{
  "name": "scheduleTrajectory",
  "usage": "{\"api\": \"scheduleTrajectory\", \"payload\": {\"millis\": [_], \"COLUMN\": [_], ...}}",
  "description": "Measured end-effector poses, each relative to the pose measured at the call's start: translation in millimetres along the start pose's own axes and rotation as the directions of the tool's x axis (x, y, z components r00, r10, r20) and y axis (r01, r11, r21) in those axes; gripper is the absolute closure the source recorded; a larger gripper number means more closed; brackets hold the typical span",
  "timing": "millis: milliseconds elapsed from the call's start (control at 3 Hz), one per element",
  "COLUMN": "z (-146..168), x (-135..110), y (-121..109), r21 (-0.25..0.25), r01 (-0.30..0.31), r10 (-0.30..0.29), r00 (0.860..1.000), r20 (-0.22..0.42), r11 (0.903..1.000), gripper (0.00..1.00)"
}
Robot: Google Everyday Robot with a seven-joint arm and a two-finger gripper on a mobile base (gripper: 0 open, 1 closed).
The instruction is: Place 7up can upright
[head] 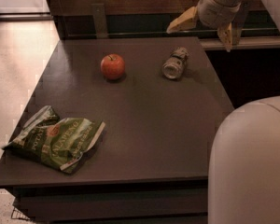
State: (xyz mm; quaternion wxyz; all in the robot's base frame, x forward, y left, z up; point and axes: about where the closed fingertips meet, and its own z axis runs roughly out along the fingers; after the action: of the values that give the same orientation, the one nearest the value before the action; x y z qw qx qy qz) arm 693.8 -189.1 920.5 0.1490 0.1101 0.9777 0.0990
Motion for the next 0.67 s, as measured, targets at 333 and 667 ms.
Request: {"api": "scheduleTrajectory", "payload": {"millis": [333,667], "z": [18.1,27.5], "x": [-8.8,-14.0], "y": [8.0,14.5], "r21": [0.061,0.091], "r01": [-0.075,-0.104], "r10": [0.078,0.109], "r00": [0.996,0.993], "r20": [-0.039,-0.052], "r11": [0.9953,0.9904], "gripper": [0.00,0.00]}}
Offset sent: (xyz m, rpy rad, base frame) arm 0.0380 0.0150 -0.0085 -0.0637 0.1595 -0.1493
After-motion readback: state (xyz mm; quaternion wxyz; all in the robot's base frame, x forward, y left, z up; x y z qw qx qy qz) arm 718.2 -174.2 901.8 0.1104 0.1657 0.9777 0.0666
